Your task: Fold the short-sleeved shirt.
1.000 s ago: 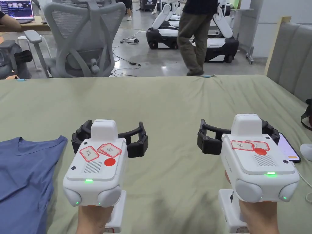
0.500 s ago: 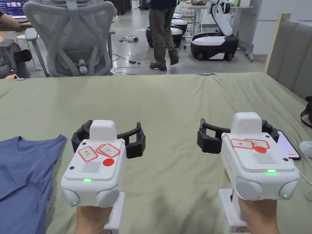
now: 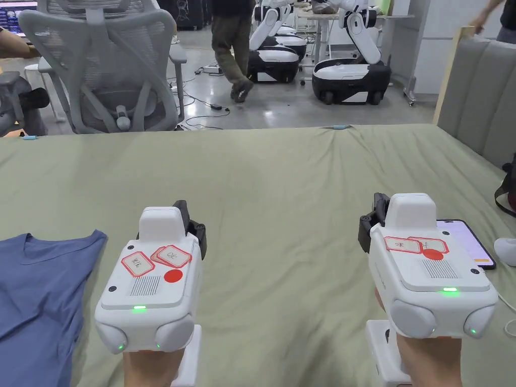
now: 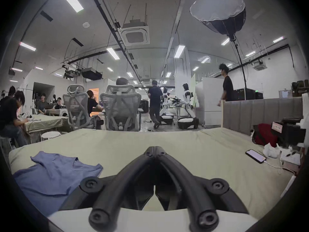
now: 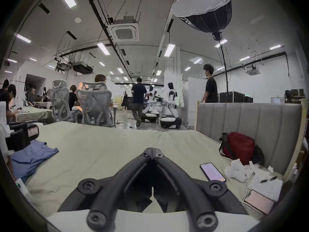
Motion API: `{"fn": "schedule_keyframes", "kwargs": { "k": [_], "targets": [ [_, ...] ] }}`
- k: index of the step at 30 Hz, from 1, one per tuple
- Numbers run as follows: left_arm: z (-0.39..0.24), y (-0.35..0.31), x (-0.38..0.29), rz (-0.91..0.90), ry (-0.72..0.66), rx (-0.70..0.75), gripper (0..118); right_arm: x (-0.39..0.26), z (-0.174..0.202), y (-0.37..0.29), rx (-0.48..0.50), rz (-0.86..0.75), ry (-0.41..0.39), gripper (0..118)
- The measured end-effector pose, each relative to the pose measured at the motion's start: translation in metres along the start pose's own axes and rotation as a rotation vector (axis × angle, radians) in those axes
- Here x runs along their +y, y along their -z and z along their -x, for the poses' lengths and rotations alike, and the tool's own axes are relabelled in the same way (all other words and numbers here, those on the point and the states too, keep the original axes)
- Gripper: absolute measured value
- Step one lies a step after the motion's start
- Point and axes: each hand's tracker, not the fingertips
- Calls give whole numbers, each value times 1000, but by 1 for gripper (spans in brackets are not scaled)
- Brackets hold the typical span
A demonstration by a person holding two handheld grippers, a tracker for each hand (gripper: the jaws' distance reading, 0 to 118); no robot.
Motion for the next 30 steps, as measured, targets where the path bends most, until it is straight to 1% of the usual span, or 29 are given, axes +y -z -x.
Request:
{"fn": "schedule_keyframes", "kwargs": {
  "k": [2,3,6,9,12,15,17,19,23,25,26,28,30],
  "targets": [
    [4,-1,1,0,-1,10,0,-1,6,-1,5,-4,-10,0],
    [8,-2,2,-2,0,16,0,4,16,4,13,-3,-12,0],
    [36,-12,7,-18,8,64,0,9,45,5,84,-16,-16,0],
    [88,-31,9,-42,-28,188,0,20,96,11,188,-47,-27,0],
    [149,-57,7,-33,-47,351,0,30,158,10,331,-61,-19,1],
    [203,-93,5,-15,-25,489,0,34,213,4,444,-91,-21,1],
    [226,-113,5,-9,-8,553,0,33,239,-4,516,-93,-20,1],
    [241,-125,4,-7,-18,571,0,34,259,-6,557,-77,-31,1],
    [244,-128,1,38,-29,547,0,32,270,-7,571,-63,-53,1],
    [242,-116,-2,112,-8,485,0,32,269,-6,573,-57,-57,1],
    [244,-107,0,190,-10,449,0,32,268,-6,571,-54,-60,1],
    [253,-81,1,320,-57,382,0,31,265,0,564,-42,-68,1],
    [269,-48,-1,411,-165,356,0,27,262,3,546,-28,-74,1]
  ]
}}
